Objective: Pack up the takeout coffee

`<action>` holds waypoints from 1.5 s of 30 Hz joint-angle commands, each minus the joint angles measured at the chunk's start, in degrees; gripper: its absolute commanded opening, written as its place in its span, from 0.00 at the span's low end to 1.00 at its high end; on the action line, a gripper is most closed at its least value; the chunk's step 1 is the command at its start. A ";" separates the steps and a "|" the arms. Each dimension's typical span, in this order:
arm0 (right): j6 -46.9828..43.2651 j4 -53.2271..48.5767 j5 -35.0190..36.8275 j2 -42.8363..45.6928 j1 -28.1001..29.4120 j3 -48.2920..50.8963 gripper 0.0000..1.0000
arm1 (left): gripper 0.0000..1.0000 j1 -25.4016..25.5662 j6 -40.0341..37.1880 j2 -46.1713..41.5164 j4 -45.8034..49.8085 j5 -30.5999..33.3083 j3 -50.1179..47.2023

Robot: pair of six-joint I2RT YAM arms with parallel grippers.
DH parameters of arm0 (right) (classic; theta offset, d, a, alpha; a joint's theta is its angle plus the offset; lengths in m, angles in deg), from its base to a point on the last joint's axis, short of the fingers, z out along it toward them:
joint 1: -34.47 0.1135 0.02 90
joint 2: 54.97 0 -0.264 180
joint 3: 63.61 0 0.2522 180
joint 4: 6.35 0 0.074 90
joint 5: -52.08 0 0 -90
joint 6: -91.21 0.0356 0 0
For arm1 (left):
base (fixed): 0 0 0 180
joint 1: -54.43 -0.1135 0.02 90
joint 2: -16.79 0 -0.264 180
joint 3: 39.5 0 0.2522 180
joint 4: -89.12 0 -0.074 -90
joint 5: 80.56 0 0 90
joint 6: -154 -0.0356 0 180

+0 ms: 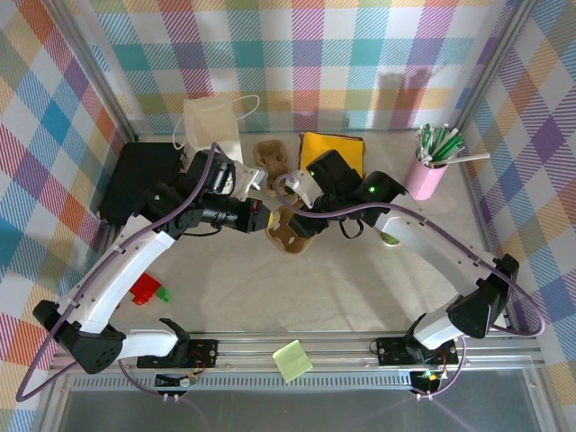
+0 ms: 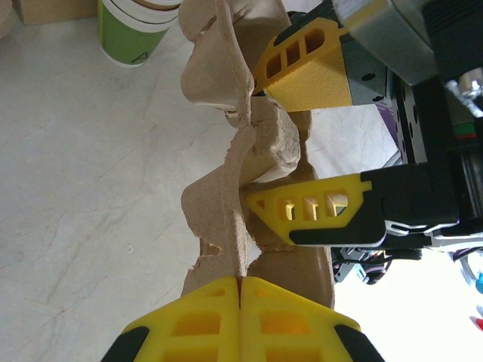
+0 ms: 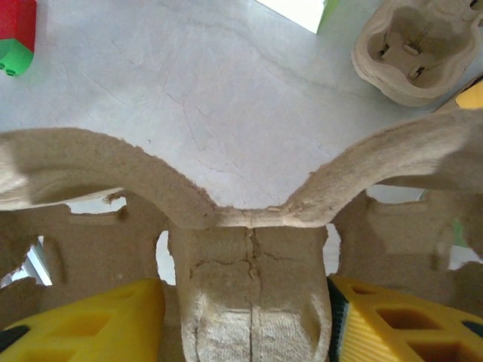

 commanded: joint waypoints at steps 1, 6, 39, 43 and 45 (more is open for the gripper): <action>-0.18 1.02 -0.64 0.06 0.43 0.60 0.52 | 0.00 0.20 -0.10 -0.87 -0.56 -1.11 -0.13; -0.31 1.40 -0.24 0.93 0.39 1.41 0.45 | 0.00 0.20 0.06 -0.70 -0.76 -0.80 0.11; -4.75 -2.28 -3.81 11.53 0.30 10.30 0.40 | 0.53 -29.58 4.37 33.48 3.70 37.66 35.19; -4.88 -2.74 -3.73 11.74 0.30 10.06 0.40 | 0.50 -30.06 3.46 37.73 4.32 36.96 39.33; -4.95 -3.04 -3.81 11.96 0.30 9.89 0.40 | 0.49 -30.25 3.32 39.35 4.36 36.71 40.64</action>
